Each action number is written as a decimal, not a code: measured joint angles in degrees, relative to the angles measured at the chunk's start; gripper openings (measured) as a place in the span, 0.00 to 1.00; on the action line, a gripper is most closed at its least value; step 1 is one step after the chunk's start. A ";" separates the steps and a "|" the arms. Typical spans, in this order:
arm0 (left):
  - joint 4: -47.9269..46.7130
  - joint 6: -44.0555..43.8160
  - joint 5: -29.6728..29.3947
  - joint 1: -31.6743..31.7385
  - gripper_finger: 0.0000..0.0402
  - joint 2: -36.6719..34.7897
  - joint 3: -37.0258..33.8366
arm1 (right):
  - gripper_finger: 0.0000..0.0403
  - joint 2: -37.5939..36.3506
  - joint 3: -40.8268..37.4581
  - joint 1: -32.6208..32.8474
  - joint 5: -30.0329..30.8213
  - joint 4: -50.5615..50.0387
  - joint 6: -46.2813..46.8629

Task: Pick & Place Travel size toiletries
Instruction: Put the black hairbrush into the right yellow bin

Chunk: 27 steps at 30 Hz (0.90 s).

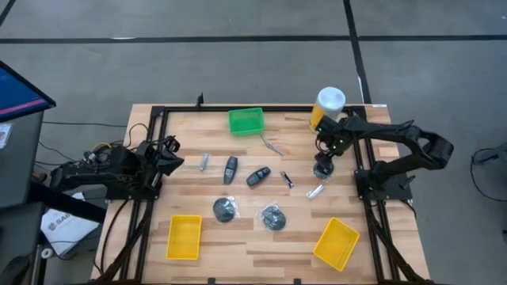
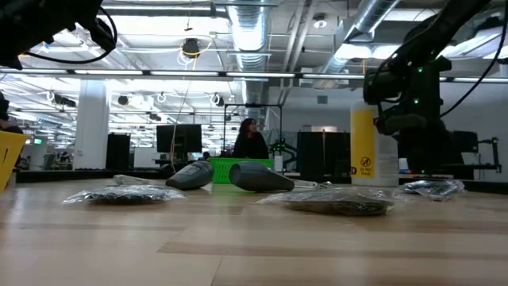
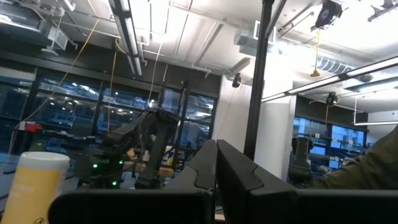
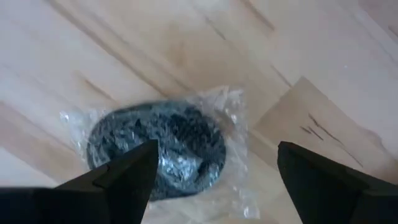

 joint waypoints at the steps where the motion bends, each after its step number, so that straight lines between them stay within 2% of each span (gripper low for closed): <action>1: 0.02 0.00 -0.02 0.00 0.00 0.00 0.00 | 0.77 0.42 0.00 -0.39 -0.47 1.00 -0.15; 14: 0.00 0.00 -0.02 0.00 0.00 0.00 0.00 | 0.74 7.74 0.12 -0.94 -1.91 5.48 -1.48; 19: 0.02 0.00 -0.02 0.00 0.00 0.00 0.00 | 0.63 8.32 0.20 -0.87 -2.32 6.61 -1.96; 27: -0.02 0.00 -0.04 0.00 0.00 0.00 0.02 | 0.38 8.34 0.11 -1.29 -2.00 7.02 -2.03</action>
